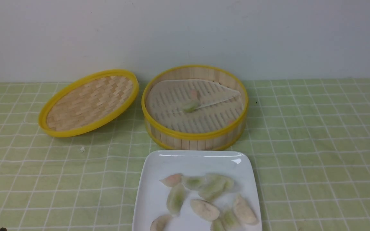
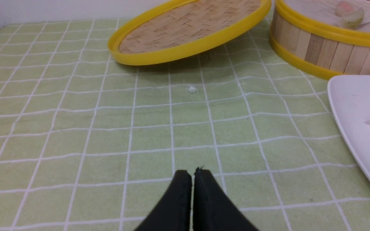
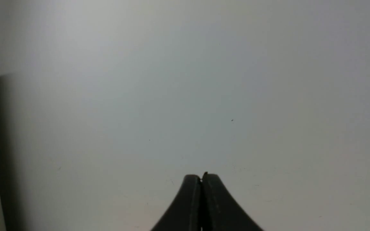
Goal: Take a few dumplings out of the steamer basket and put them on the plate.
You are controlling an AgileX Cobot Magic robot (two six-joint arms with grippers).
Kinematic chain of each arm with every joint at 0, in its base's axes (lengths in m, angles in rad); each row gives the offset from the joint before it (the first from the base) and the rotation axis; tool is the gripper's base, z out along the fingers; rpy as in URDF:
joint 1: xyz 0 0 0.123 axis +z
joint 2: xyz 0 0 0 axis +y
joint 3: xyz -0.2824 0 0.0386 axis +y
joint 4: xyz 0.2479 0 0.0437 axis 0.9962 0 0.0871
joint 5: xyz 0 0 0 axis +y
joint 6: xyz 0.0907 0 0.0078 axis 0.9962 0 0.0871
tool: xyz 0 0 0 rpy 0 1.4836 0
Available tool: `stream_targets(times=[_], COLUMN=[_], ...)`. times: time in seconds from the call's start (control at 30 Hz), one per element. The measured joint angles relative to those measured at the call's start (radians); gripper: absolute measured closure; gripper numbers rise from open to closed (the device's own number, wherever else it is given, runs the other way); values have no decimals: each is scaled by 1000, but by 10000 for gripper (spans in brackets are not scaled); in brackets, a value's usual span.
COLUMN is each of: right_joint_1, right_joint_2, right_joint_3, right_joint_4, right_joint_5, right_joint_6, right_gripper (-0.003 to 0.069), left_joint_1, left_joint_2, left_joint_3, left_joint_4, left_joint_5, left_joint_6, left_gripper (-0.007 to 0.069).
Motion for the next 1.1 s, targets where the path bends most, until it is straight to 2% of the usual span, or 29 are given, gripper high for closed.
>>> stream_targets(times=[0.13,0.17,0.3,0.47,0.6,0.63,0.7,0.83,0.97,1.1], right_joint_1=[0,0,0,-13,-174,-186,-350,-518,-603,-618], right_joint_2=[0,0,0,-1,-6,-6,-6,-6,-4,-4], right_joint_3=[9,23,64,136,229,242,337,497,619,631], right_joint_4=[96,160,289,324,339,340,341,338,338,340], right_joint_5=[-7,-12,-18,-30,-29,-27,-20,-15,-25,-92], right_joint_6=[-81,-156,-311,-354,-356,-356,-357,-357,-355,-356], right_gripper=[669,669,669,669,669,669,669,669,669,669], left_joint_1=[0,0,0,0,0,0,0,0,0,0], left_joint_2=[0,0,0,0,0,0,0,0,0,0], left_joint_3=[0,0,0,0,0,0,0,0,0,0], left_joint_4=[0,0,0,0,0,0,0,0,0,0], left_joint_5=[0,0,0,0,0,0,0,0,0,0], left_joint_6=[0,0,0,0,0,0,0,0,0,0], left_gripper=[631,631,631,631,631,631,631,631,631,631])
